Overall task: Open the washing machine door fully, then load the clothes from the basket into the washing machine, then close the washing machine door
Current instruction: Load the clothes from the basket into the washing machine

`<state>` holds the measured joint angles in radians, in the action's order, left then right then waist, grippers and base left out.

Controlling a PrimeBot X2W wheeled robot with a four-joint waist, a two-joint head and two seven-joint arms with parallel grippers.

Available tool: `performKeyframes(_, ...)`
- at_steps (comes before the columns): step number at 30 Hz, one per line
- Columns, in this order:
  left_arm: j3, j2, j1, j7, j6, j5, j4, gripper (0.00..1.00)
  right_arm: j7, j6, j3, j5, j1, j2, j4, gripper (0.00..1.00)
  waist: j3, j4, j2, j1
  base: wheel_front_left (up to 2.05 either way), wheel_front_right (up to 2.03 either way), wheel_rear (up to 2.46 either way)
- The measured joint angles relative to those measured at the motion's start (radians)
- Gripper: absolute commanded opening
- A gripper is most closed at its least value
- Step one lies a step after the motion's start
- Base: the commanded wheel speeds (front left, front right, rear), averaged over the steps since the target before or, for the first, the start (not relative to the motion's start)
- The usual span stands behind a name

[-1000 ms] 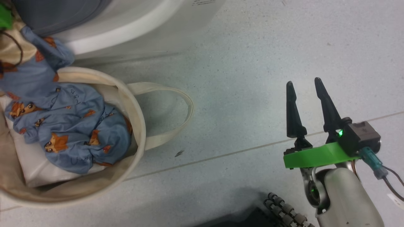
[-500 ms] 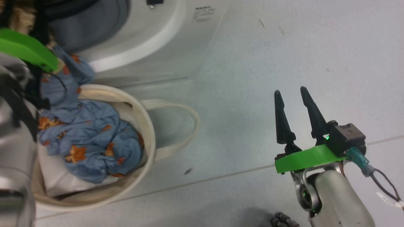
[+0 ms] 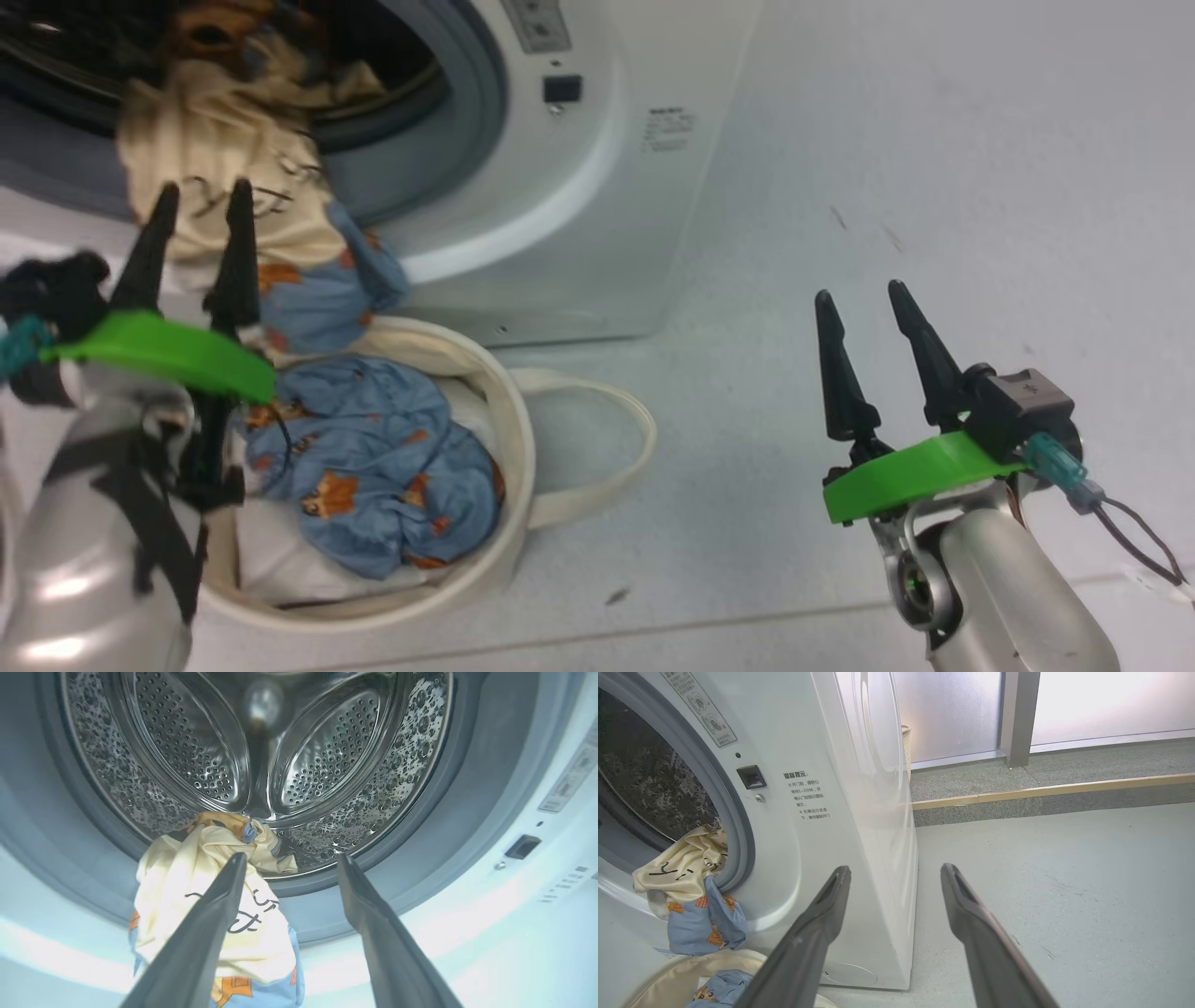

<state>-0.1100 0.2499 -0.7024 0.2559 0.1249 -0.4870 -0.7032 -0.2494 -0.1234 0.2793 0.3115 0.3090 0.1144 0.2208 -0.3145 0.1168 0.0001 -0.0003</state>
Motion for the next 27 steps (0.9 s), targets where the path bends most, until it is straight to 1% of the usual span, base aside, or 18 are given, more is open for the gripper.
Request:
performKeyframes(5, 0.017, 0.003, 0.131, 0.0, 0.0, 0.0, 0.105, 1.0, 0.0, 0.0, -0.006, 0.007, -0.004, 0.018, 0.001, 1.0, 0.067, -0.038, 0.0, 0.0001, 0.0, 0.0, 0.0)
performKeyframes(10, 0.043, 0.013, 0.236, 0.0, 0.0, 0.013, 0.146, 1.0, 0.0, 0.0, -0.039, 0.01, -0.031, 0.024, -0.001, 1.0, 0.114, -0.073, 0.0, 0.0001, 0.0, 0.0, 0.0)
performKeyframes(12, 0.051, 0.014, 0.249, 0.0, 0.0, 0.021, 0.149, 1.0, 0.0, 0.0, -0.048, 0.01, -0.037, 0.026, -0.001, 1.0, 0.12, -0.079, 0.0, 0.0001, 0.0, 0.0, 0.0)
performKeyframes(17, 0.12, 0.012, 0.289, 0.0, 0.0, 0.036, 0.176, 1.0, 0.0, 0.0, -0.083, 0.01, -0.058, 0.026, 0.0, 1.0, 0.153, -0.099, 0.0, 0.0003, 0.0, 0.0, 0.0)
performKeyframes(21, 0.143, 0.007, 0.34, 0.0, 0.0, 0.046, 0.181, 1.0, 0.0, 0.0, -0.116, 0.01, -0.09, 0.026, 0.002, 1.0, 0.188, -0.103, 0.0, 0.0002, 0.0, 0.0, 0.0)
performKeyframes(27, 0.158, -0.003, 0.376, 0.0, 0.0, 0.047, 0.19, 1.0, 0.0, 0.0, -0.113, 0.01, -0.109, 0.027, 0.008, 1.0, 0.202, -0.1, 0.0, 0.0003, 0.0, 0.0, 0.0)
